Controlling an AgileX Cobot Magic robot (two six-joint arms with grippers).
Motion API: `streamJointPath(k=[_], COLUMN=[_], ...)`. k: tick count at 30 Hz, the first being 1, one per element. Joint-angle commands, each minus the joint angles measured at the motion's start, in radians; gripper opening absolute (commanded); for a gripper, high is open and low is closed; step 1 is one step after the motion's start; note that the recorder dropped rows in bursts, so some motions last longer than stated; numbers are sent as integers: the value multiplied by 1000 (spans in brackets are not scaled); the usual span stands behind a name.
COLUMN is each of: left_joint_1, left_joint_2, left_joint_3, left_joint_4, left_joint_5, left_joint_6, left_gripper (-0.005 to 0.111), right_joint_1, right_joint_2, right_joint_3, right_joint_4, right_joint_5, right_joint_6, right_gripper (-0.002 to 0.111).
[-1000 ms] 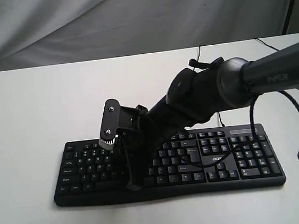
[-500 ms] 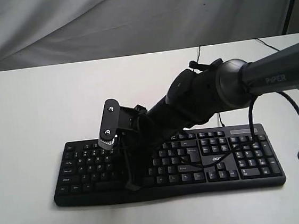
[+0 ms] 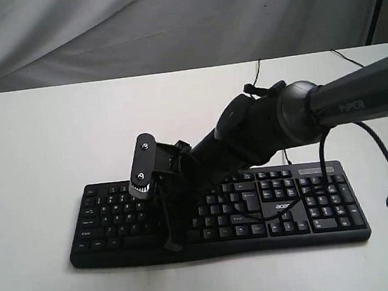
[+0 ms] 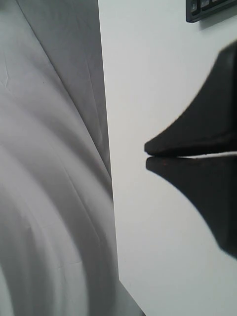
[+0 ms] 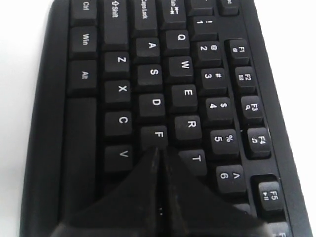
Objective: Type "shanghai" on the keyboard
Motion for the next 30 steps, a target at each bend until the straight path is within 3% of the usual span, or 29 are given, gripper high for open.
streamJointPath(k=[1, 30], left_joint_1=[-4, -4], left_joint_2=[3, 3], left_joint_3=[5, 5], left_joint_4=[-1, -1], left_joint_5=[-5, -5], left_joint_6=[-3, -3], left_gripper=[1, 1], right_joint_1=[-2, -2], right_joint_2=[5, -69], right_joint_3=[-7, -5], right_joint_4=[14, -47], right_joint_5=[-7, 37], right_joint_6=[-10, 28], right_gripper=[0, 0])
